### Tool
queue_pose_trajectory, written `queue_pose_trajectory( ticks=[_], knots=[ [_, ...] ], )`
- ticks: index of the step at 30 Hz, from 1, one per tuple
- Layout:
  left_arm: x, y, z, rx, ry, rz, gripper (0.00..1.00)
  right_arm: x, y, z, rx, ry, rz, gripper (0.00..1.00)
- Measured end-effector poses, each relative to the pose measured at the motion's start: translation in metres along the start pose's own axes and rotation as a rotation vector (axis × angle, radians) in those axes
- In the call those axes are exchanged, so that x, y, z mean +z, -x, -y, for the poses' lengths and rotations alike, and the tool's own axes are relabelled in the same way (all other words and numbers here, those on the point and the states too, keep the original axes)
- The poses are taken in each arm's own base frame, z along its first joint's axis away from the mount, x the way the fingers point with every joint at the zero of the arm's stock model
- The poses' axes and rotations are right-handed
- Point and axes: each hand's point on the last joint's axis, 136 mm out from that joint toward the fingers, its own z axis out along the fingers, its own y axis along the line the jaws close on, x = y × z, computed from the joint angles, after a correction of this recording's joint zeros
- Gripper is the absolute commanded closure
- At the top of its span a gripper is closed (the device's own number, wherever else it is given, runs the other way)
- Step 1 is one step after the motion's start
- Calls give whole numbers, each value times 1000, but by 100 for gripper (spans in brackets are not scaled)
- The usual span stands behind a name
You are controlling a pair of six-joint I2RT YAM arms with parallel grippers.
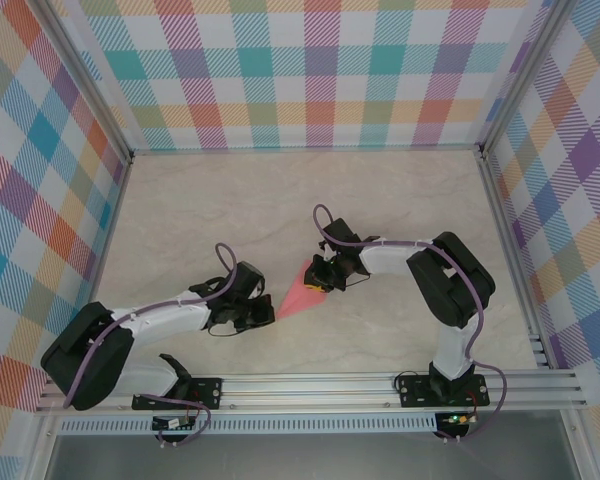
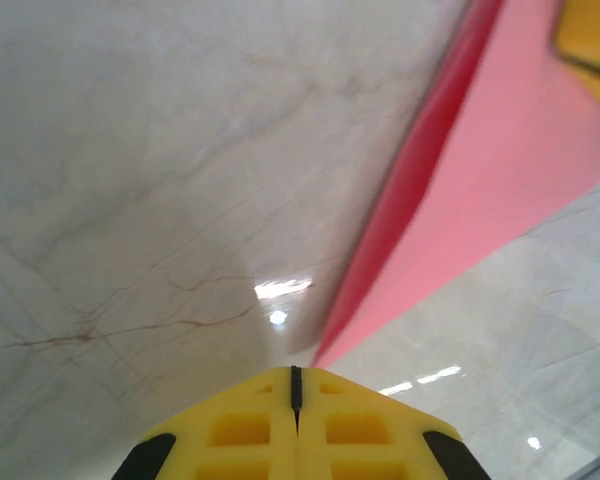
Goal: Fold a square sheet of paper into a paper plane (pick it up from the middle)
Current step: Fourth fold the wing at the center of the table.
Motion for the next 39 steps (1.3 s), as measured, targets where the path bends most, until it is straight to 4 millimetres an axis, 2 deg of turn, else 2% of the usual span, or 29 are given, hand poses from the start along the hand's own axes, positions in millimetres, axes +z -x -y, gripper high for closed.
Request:
queue_pose_trajectory(
  ticks=[4,8,13,17,25,29,39],
  knots=[
    [-13,26,32,23,-86,90,96,0,0,0,0,0,-1,84],
    [-6,39,48,19,-137,117,97,0,0,0,0,0,-1,84],
    [18,37,47,-8,-146,70,98,0,0,0,1,2,-2,84],
    [28,36,48,-20,-157,51,98,0,0,0,1,2,-2,84],
    [36,34,46,-30,-161,36,99,-1,1,0,3,4,0,84],
    [43,27,38,-41,-153,17,99,0,1,1,4,5,-4,84],
    [41,24,32,-51,-197,51,99,1,1,2,9,7,-12,85]
  ],
)
